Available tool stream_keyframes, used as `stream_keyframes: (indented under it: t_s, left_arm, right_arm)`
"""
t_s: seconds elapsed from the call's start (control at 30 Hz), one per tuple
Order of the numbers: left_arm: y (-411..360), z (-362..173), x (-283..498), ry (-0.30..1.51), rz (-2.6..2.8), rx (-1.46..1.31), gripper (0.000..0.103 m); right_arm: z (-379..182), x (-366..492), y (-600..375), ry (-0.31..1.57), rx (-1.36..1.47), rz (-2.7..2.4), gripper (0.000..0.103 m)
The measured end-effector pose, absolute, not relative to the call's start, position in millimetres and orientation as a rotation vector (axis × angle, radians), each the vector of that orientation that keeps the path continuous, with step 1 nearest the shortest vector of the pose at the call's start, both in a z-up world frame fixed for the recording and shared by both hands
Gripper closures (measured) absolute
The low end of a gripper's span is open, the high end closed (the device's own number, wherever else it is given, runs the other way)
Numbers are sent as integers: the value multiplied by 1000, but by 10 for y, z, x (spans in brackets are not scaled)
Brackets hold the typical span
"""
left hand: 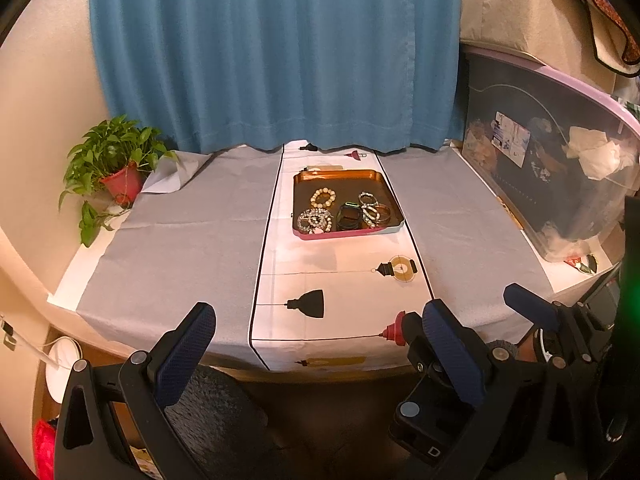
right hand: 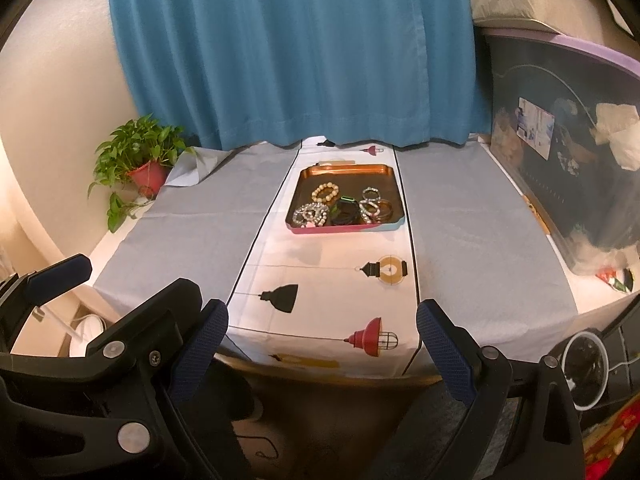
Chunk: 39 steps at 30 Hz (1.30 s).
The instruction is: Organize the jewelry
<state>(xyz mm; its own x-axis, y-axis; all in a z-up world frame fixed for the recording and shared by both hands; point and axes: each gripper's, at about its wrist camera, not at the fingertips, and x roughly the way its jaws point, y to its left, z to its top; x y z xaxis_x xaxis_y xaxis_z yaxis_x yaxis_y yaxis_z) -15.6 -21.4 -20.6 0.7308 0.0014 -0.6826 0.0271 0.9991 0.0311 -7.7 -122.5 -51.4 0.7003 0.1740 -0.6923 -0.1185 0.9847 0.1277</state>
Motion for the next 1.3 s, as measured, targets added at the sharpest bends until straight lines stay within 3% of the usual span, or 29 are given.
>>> stream_keyframes:
  t_s: [1.3]
  left_arm:
    - [-225,-272,-180,753,-15,52,0]
  right_arm:
    - [-594,-58,-1134,780,81,175,8]
